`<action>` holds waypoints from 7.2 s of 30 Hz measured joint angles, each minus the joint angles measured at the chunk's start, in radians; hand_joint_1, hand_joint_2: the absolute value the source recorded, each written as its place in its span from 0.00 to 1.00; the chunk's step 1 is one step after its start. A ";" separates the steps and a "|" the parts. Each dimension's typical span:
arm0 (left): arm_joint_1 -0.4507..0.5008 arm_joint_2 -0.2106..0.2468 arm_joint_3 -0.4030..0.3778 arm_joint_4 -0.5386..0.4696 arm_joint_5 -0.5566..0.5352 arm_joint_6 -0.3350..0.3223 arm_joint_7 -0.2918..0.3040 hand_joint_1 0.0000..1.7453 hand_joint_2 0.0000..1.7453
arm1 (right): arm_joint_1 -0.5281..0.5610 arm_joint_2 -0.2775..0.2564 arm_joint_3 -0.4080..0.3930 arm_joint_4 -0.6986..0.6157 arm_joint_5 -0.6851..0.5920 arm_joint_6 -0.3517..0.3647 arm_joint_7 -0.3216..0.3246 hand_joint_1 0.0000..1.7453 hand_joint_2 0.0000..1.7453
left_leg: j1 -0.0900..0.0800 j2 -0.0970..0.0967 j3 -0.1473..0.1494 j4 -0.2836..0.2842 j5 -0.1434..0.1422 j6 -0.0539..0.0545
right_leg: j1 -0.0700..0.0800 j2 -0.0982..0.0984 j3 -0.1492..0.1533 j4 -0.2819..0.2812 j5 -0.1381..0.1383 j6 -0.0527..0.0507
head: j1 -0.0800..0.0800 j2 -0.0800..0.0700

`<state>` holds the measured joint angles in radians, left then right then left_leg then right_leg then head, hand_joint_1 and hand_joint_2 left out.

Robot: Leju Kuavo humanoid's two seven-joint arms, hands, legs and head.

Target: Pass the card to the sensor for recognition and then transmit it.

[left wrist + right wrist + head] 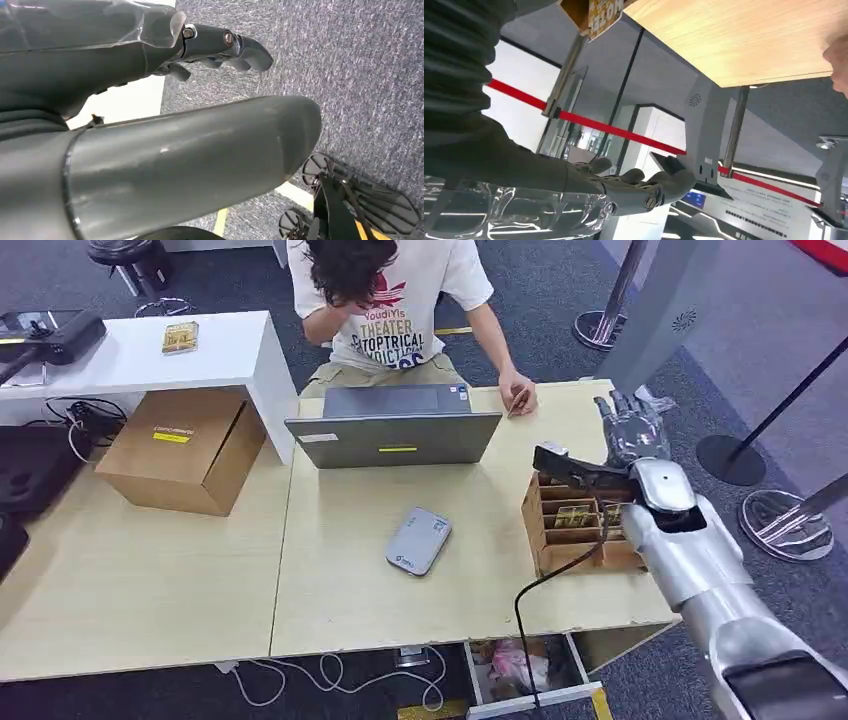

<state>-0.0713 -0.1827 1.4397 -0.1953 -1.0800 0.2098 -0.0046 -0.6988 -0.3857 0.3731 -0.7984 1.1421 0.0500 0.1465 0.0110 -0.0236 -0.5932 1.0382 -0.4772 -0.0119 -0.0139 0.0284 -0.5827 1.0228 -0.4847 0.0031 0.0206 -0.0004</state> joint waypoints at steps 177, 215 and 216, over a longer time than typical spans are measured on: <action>-0.021 0.001 -0.042 0.000 0.018 -0.010 -0.006 0.00 0.00 | -0.196 0.235 -0.002 0.046 -0.050 -0.090 -0.070 0.88 1.00 | 0.000 0.000 -0.001 0.000 0.001 0.000 | 0.000 0.000 0.000 0.001 0.001 0.000 | 0.000 0.000; -0.021 0.010 -0.100 0.000 -0.057 -0.064 -0.018 0.00 0.00 | 0.016 0.204 -0.107 -0.175 -0.063 -0.245 -0.076 0.86 1.00 | 0.000 0.000 0.000 0.000 0.001 0.000 | 0.000 0.001 0.000 0.000 0.001 0.000 | 0.000 0.000; -0.021 0.010 -0.100 0.000 -0.057 -0.064 -0.018 0.00 0.00 | 0.017 0.203 -0.108 -0.177 -0.063 -0.245 -0.076 0.88 1.00 | 0.000 0.000 0.000 0.000 0.001 0.000 | 0.000 0.001 0.000 0.001 0.001 0.000 | 0.000 0.000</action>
<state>-0.0918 -0.1724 1.3397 -0.1953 -1.1372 0.1461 -0.0229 -0.6819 -0.1827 0.2651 -0.9754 1.0796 -0.1946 0.0706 0.0112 -0.0234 -0.5929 1.0385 -0.4758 -0.0116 -0.0137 0.0291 -0.5827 1.0234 -0.4834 0.0032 0.0206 -0.0004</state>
